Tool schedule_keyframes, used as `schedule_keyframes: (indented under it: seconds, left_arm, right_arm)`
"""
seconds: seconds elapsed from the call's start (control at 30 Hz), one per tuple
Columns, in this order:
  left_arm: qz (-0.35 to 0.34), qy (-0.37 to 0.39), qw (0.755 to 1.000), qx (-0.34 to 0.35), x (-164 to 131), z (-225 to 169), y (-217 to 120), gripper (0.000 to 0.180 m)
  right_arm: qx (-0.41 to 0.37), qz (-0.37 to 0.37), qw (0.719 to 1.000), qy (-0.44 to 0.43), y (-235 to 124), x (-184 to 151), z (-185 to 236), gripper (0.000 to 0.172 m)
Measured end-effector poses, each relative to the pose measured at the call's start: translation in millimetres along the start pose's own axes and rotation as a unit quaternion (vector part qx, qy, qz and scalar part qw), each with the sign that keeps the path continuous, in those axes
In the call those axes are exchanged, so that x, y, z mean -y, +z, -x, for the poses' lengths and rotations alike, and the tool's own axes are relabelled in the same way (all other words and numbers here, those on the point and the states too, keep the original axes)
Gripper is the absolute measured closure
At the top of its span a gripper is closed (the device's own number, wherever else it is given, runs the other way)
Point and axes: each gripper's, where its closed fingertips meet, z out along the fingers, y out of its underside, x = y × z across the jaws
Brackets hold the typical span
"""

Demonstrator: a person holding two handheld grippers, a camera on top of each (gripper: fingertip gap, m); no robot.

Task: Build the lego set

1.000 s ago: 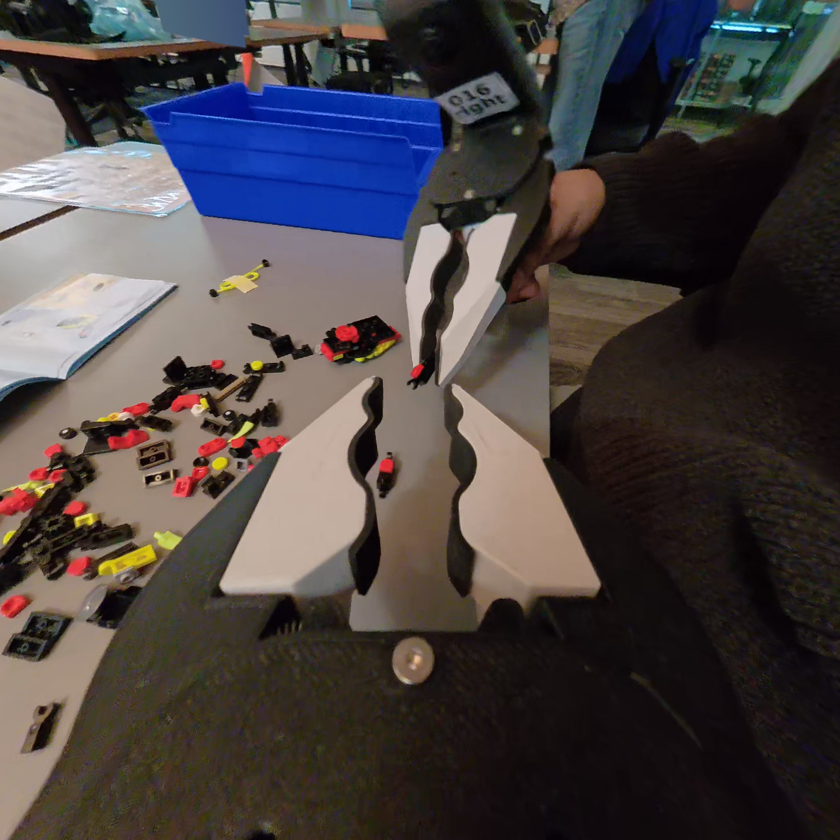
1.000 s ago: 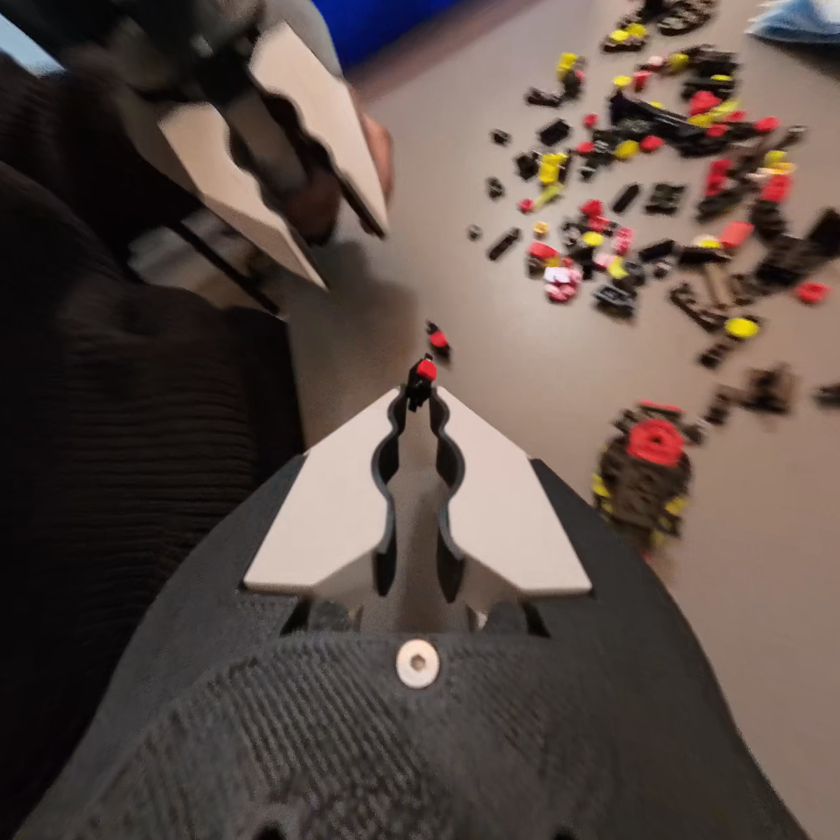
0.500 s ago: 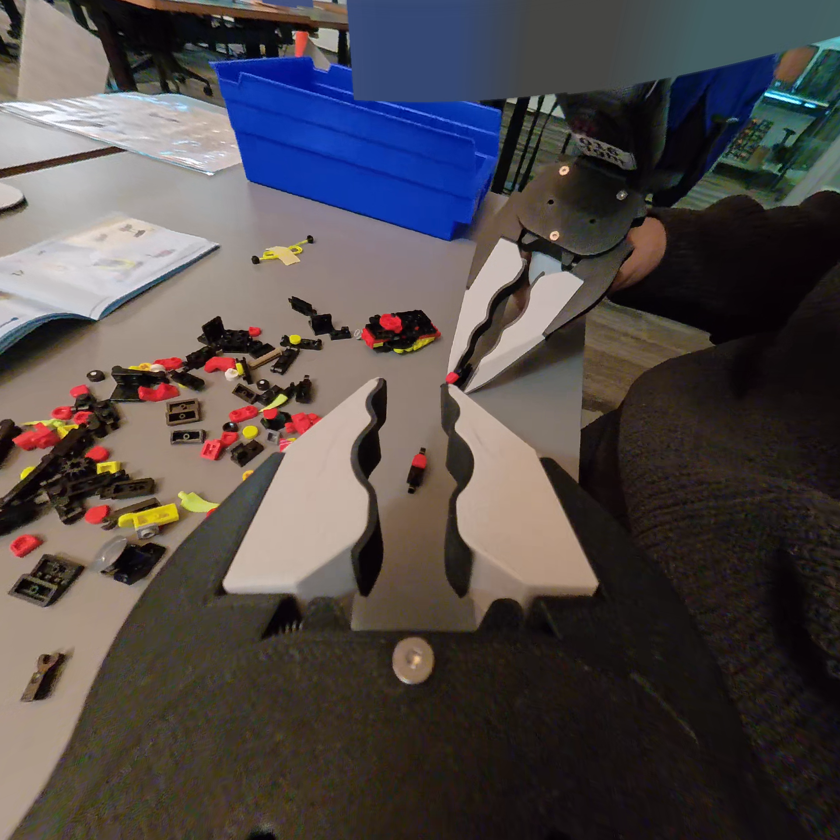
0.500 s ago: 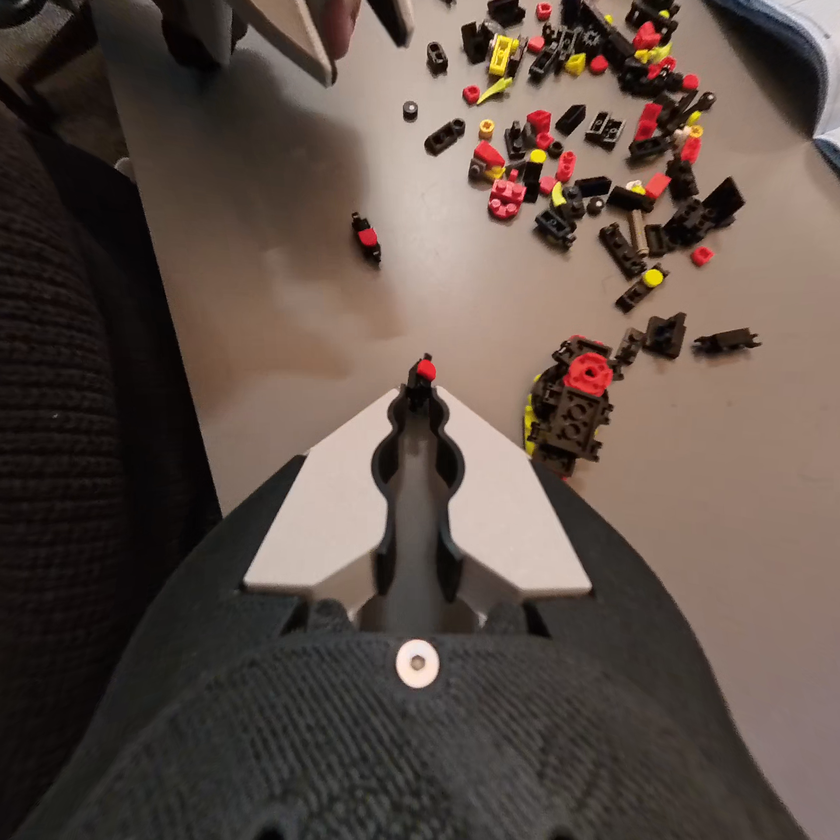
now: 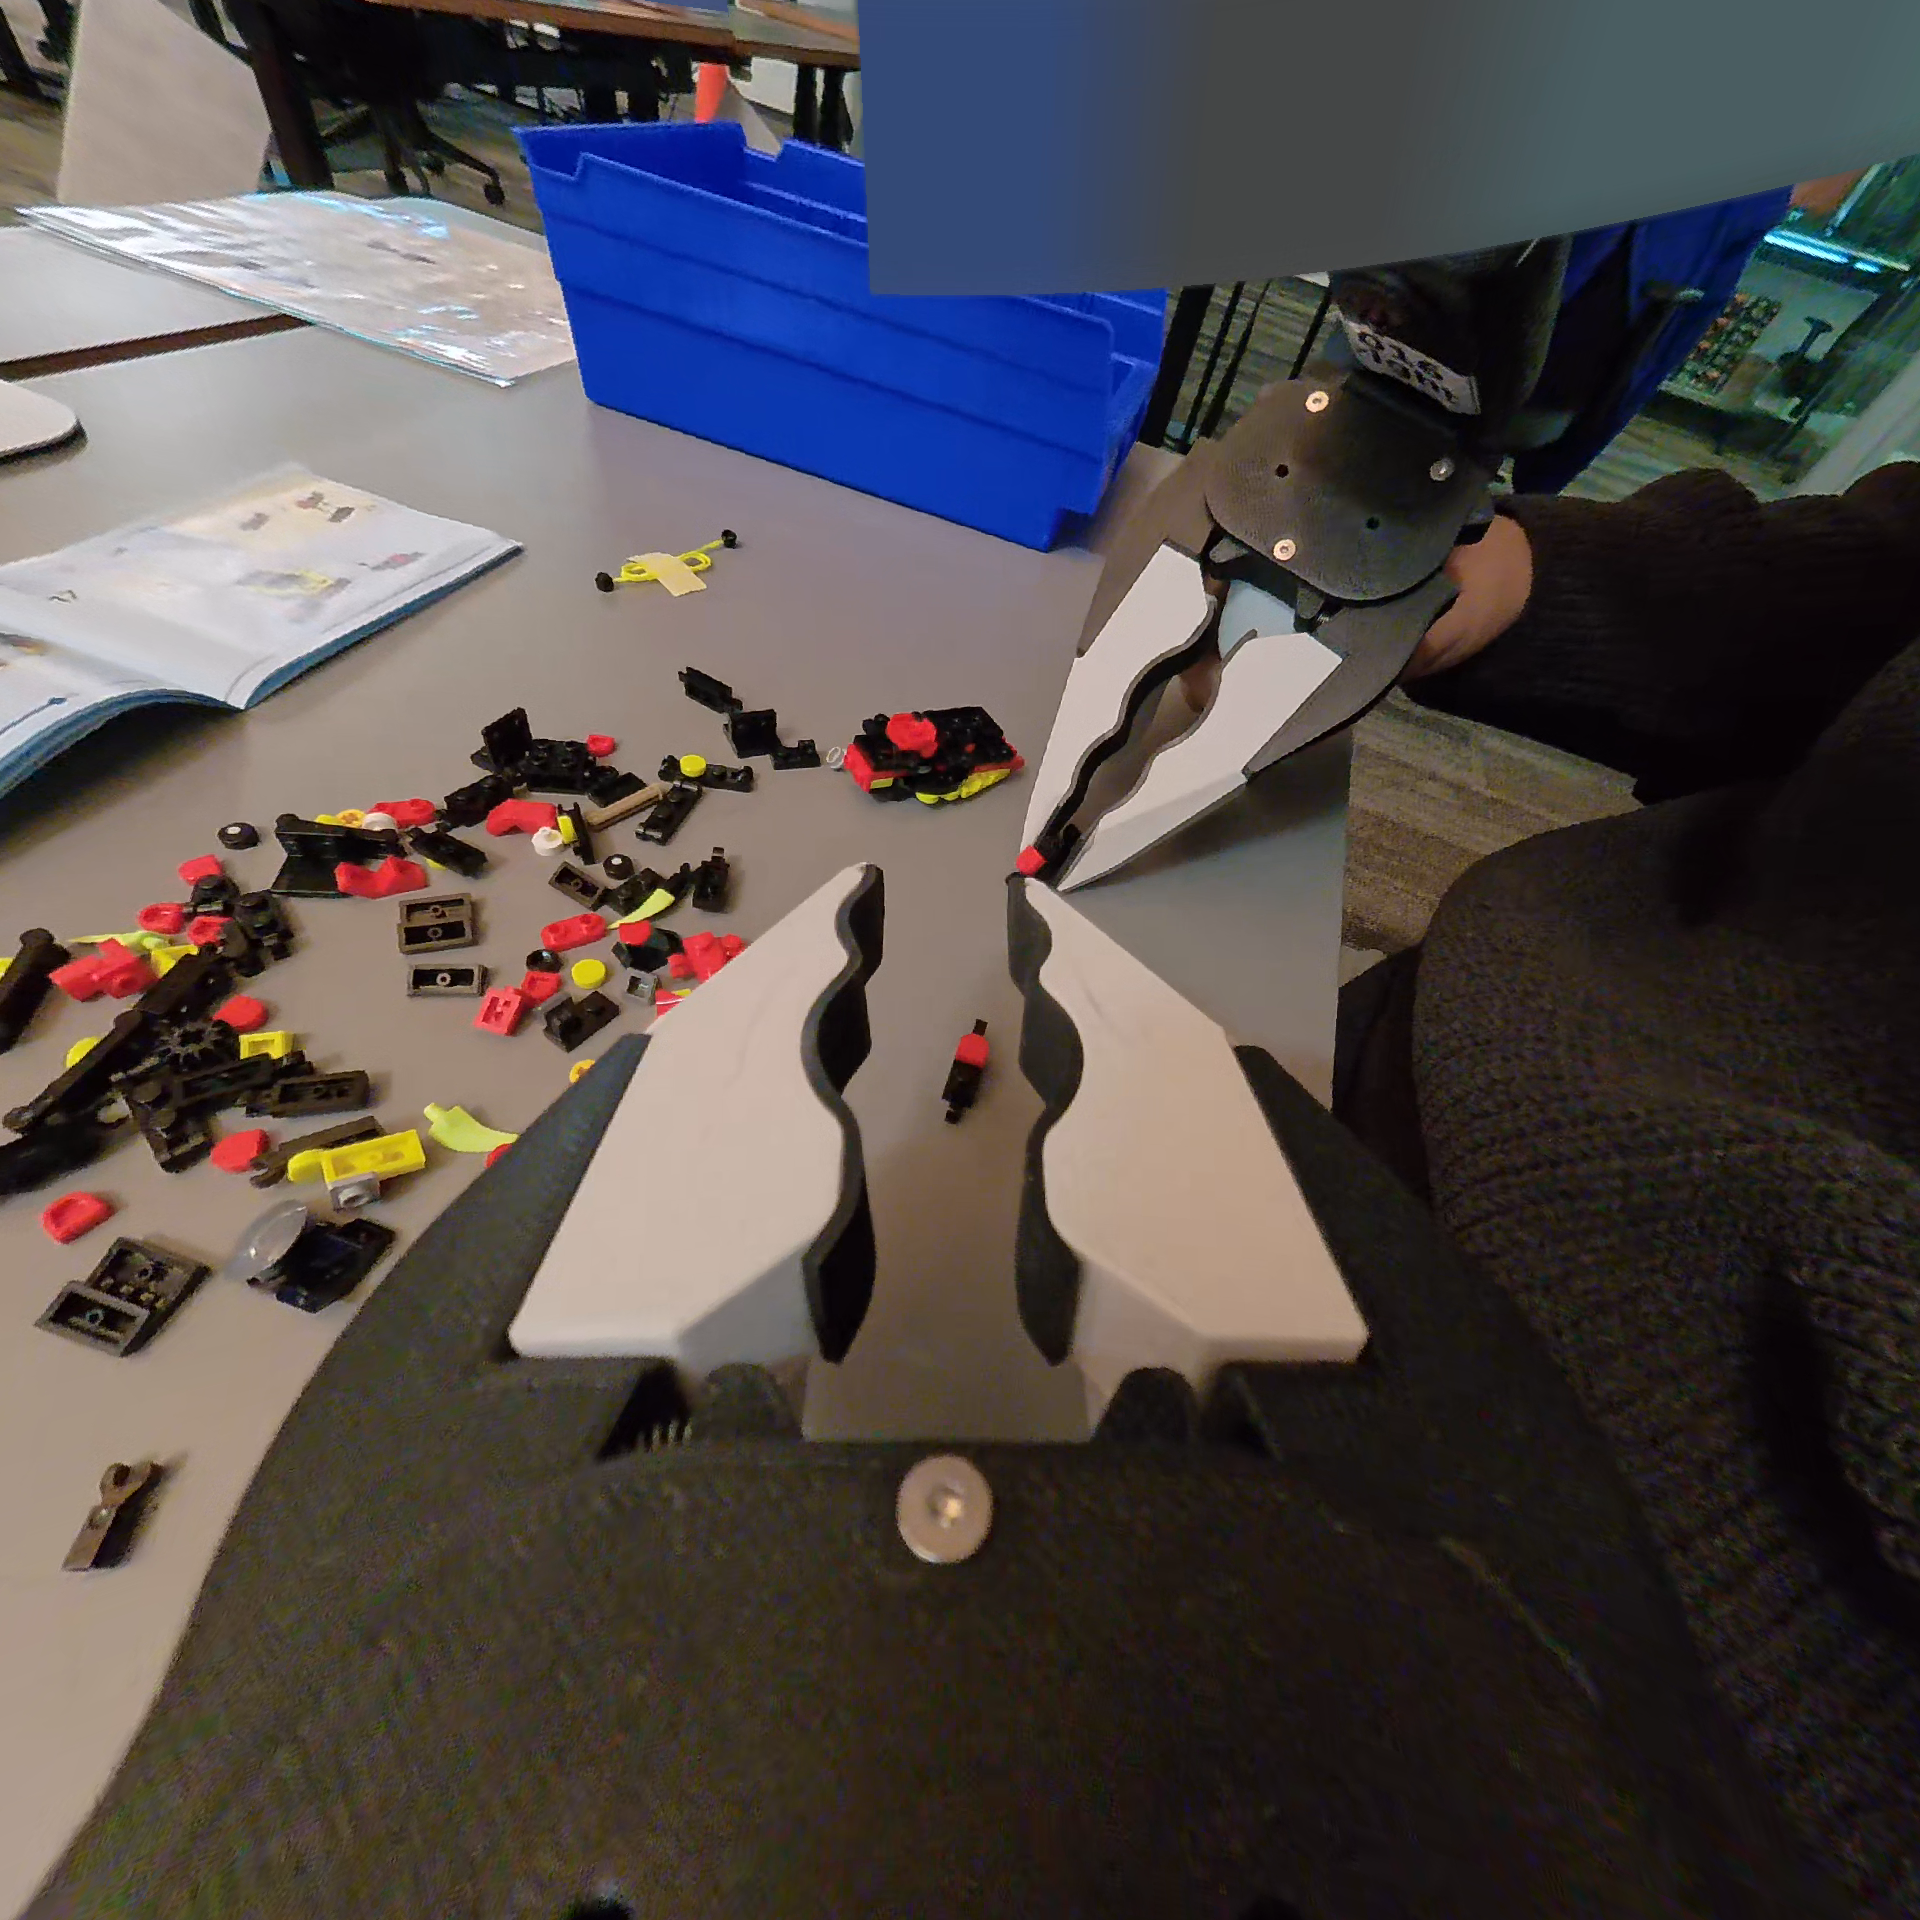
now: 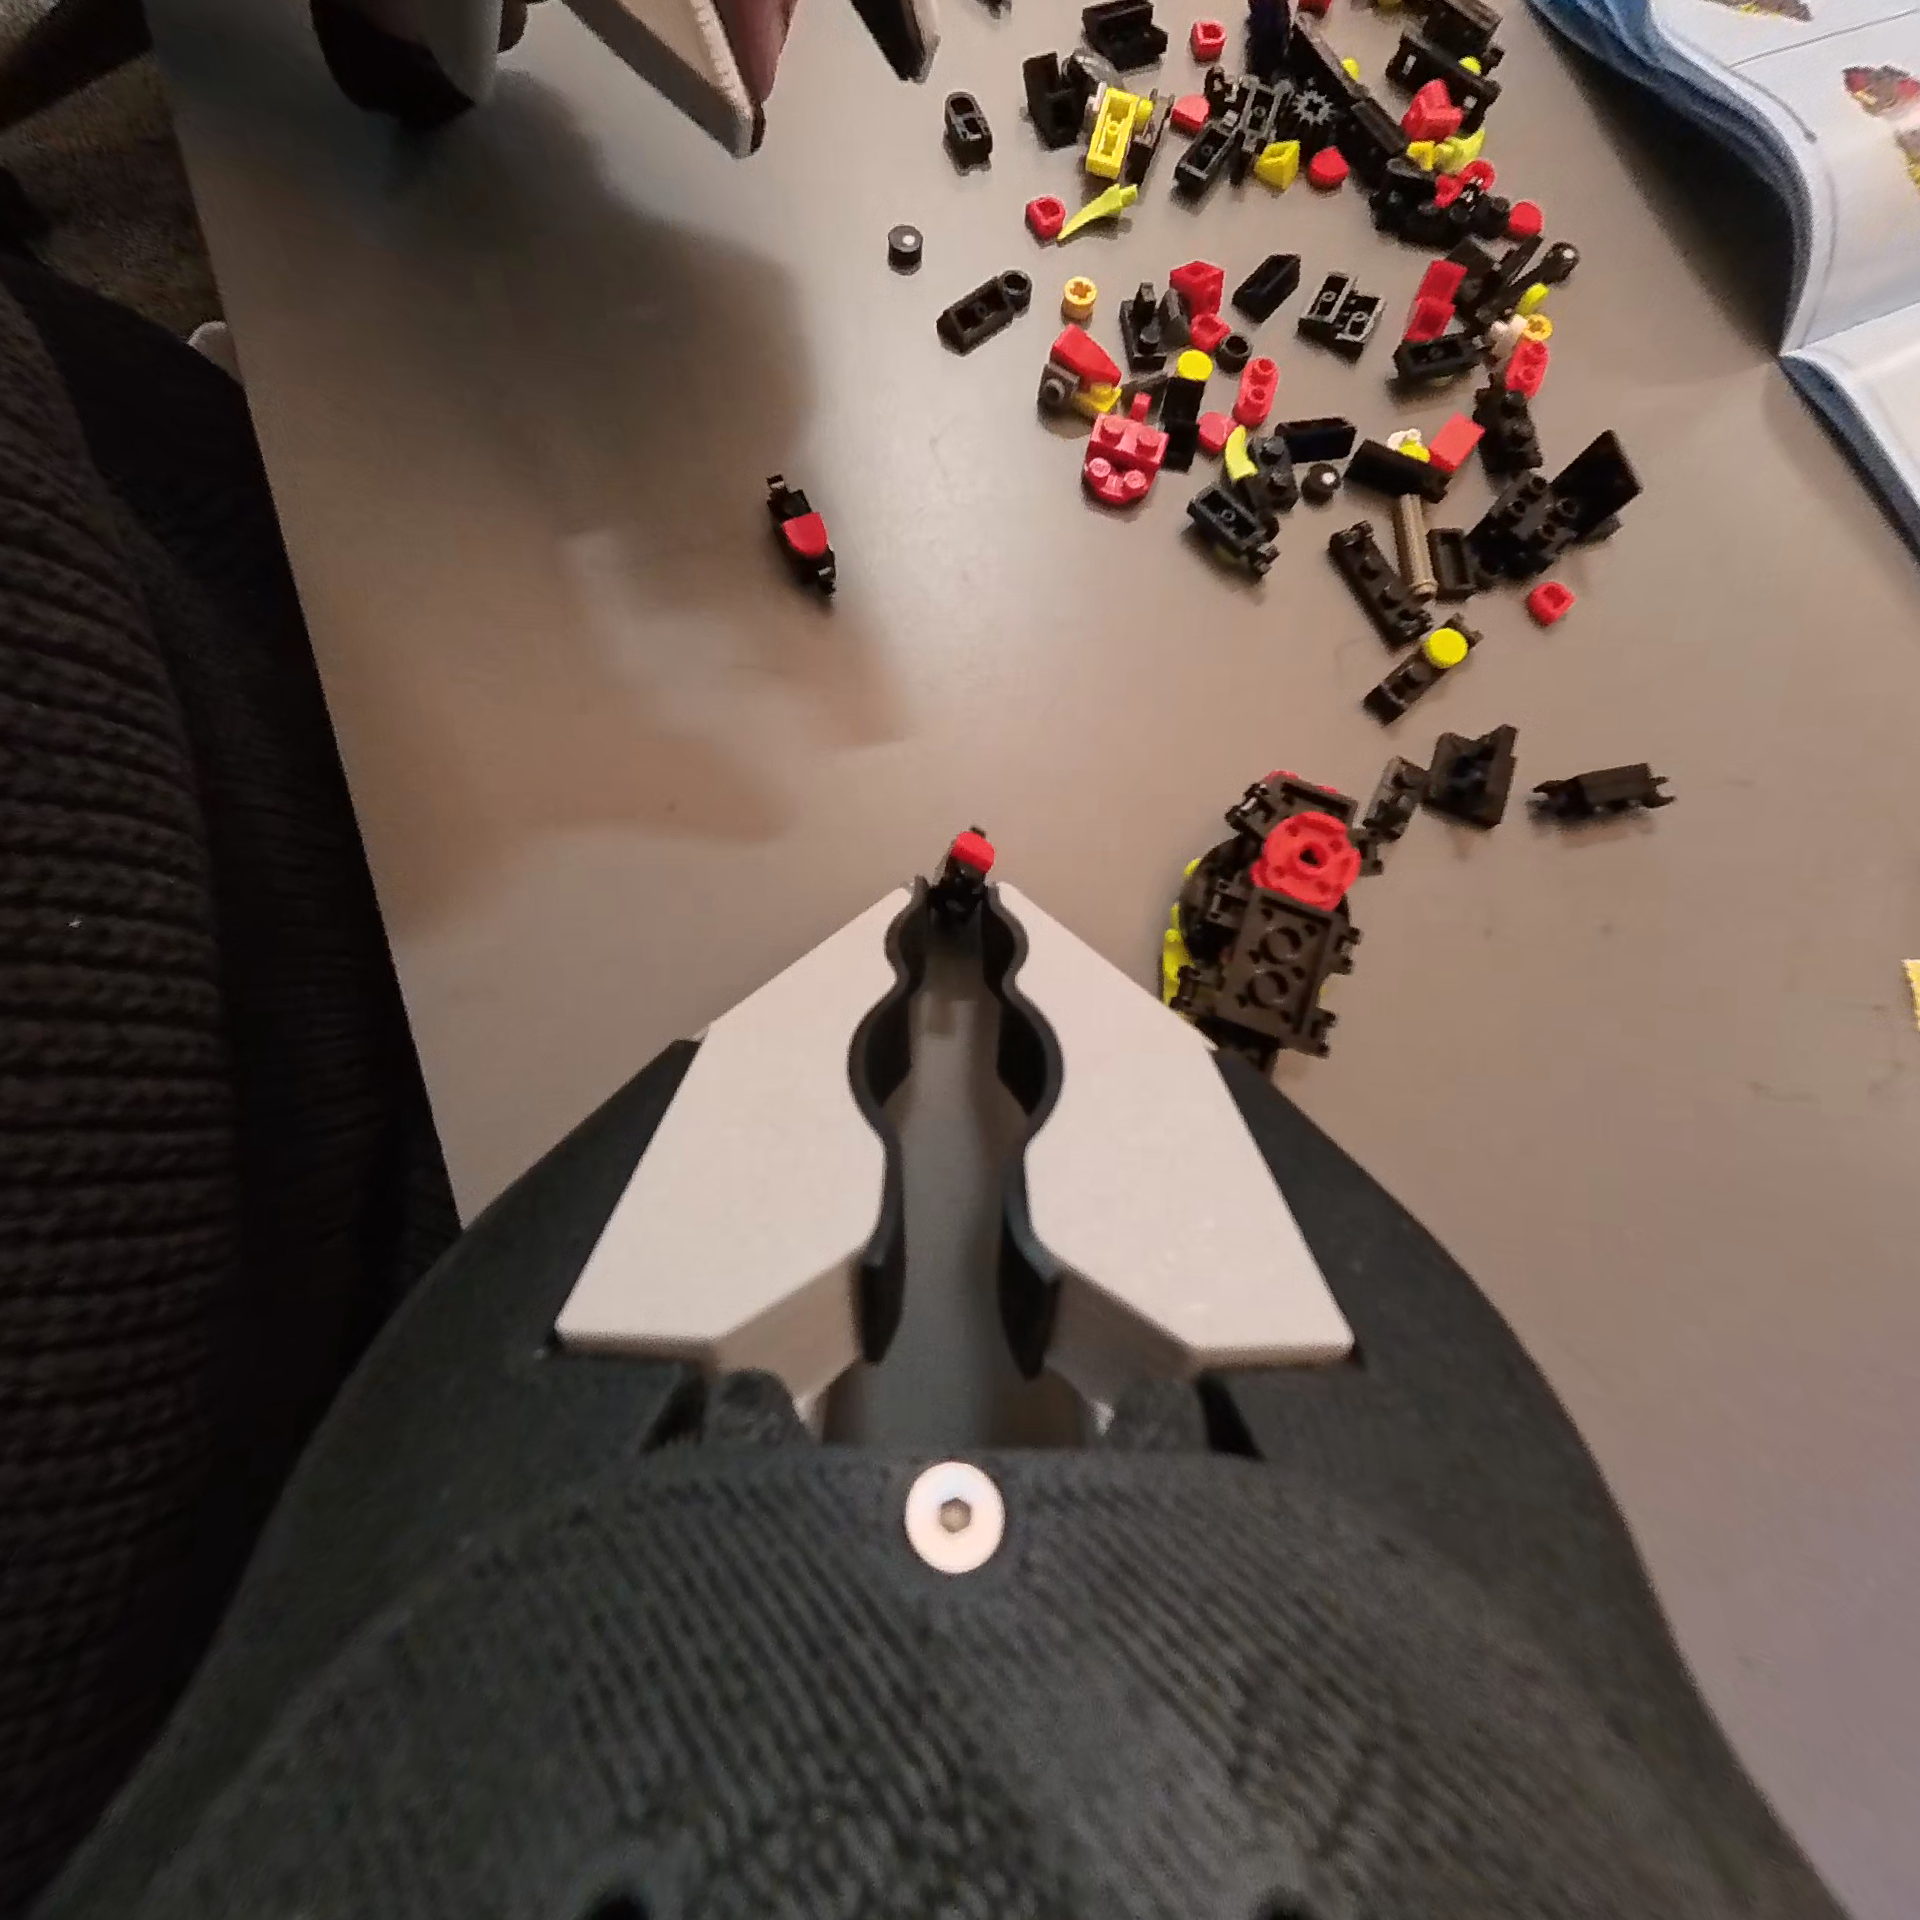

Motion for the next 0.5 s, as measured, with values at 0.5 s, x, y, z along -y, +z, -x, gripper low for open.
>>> schedule_keyframes:
  seconds: [0.5]
  left_arm:
    - [0.001, -0.018, 1.0, 0.002, -1, 4, 0, 0.159]
  right_arm:
    - [-0.109, -0.071, 0.991, 0.02, -34, 11, -54, 0.143]
